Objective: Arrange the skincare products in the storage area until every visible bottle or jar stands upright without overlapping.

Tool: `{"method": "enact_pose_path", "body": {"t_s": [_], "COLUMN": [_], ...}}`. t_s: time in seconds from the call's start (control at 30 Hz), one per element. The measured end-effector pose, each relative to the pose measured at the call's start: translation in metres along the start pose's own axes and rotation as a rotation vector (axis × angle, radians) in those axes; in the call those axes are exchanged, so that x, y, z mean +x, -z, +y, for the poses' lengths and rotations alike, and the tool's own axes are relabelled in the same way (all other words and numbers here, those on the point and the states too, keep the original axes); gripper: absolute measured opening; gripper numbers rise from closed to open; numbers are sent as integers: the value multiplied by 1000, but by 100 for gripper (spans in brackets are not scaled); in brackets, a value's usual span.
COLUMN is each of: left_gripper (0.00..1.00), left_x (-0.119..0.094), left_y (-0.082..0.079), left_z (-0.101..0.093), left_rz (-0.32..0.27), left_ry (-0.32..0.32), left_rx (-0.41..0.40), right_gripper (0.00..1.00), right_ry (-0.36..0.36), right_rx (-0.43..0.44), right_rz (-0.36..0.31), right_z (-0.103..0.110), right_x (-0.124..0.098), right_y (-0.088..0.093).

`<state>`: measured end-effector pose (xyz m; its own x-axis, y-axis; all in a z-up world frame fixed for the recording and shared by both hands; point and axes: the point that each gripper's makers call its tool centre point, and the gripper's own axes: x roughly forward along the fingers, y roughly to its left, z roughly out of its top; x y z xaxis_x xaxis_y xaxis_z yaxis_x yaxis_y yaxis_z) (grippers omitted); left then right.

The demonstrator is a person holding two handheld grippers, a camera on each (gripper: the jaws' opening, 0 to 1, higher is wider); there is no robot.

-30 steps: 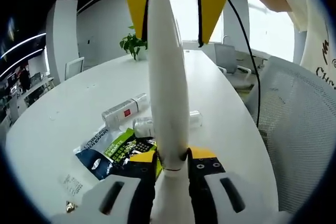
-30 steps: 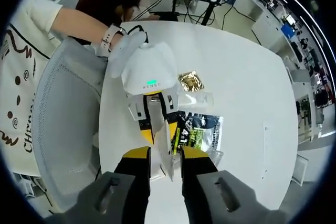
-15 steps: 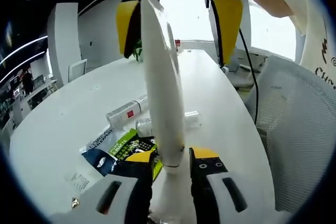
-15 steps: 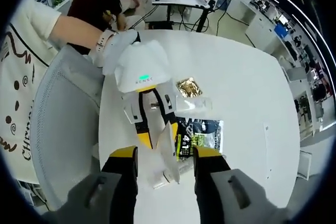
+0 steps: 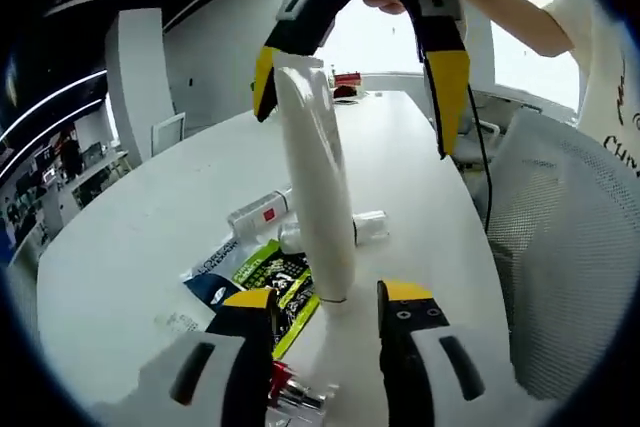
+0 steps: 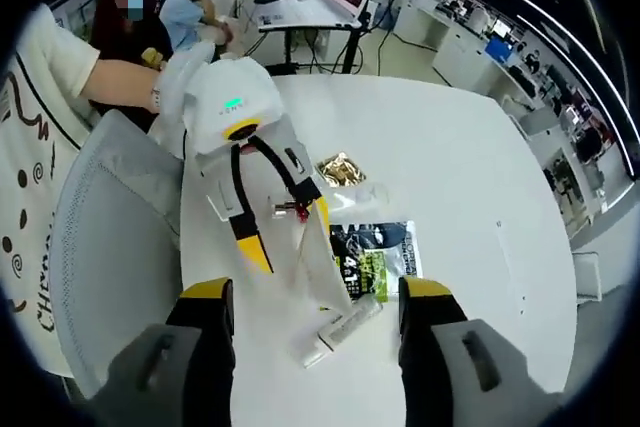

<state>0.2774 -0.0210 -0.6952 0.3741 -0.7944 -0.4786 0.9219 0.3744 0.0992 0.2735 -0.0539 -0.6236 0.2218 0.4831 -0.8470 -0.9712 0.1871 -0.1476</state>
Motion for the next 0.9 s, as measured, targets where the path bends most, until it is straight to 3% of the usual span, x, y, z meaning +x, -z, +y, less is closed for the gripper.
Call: {"method": "enact_pose_path", "body": {"t_s": [0.27, 0.9], "left_gripper": [45, 65], "left_x": [-19, -51], "left_y": [-12, -24], "left_z": [0, -15], "left_rz": [-22, -42], "left_ry": [-55, -72], "left_rx": [-28, -104], "right_gripper": [79, 99], "right_ry": [64, 202], "right_rx": [55, 172], "right_rz": [-48, -115], "right_z": [3, -5], "right_x": [-5, -16], "right_y": [3, 9]}}
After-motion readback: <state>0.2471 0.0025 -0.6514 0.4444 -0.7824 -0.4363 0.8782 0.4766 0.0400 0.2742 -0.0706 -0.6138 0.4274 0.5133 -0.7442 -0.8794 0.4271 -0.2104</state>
